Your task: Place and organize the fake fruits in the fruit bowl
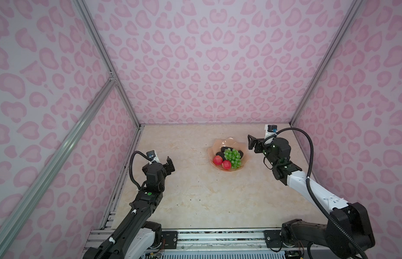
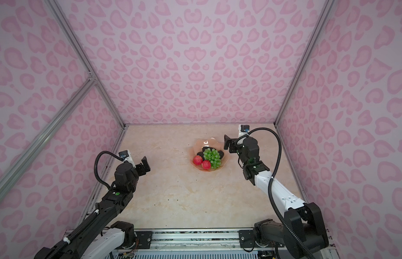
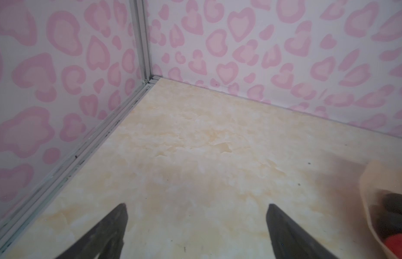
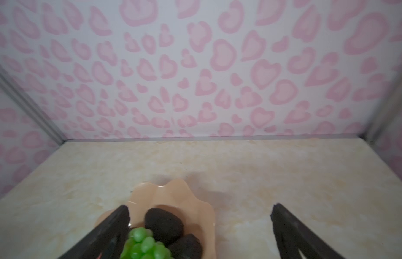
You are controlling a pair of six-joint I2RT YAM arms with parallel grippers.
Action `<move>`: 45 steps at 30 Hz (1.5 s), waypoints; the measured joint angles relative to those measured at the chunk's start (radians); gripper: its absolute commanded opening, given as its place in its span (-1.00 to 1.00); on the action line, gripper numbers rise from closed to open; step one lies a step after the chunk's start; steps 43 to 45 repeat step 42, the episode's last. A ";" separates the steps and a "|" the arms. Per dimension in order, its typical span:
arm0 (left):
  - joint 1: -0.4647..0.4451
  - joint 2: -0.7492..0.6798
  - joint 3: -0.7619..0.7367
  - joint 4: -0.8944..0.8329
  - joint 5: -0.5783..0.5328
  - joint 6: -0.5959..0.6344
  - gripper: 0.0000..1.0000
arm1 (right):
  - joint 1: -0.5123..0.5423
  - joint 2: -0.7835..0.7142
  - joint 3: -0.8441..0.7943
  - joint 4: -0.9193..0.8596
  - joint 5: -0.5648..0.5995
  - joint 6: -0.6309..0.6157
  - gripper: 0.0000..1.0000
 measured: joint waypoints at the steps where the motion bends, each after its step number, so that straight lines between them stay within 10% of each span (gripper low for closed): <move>1: 0.024 0.031 -0.016 0.043 -0.007 0.015 0.94 | -0.016 -0.017 -0.033 -0.013 0.068 -0.016 0.97; 8: 0.142 0.242 -0.124 0.373 0.015 0.074 0.95 | -0.135 -0.011 -0.252 0.076 0.290 -0.088 0.97; 16: 0.181 0.444 -0.143 0.650 0.054 0.108 0.95 | -0.190 0.139 -0.438 0.395 0.277 -0.146 0.97; 23: 0.184 0.538 -0.117 0.724 0.119 0.133 0.95 | -0.203 0.311 -0.496 0.684 0.152 -0.174 0.98; 45: 0.184 0.545 -0.101 0.735 0.137 0.148 0.95 | -0.195 0.288 -0.461 0.712 0.093 -0.211 0.98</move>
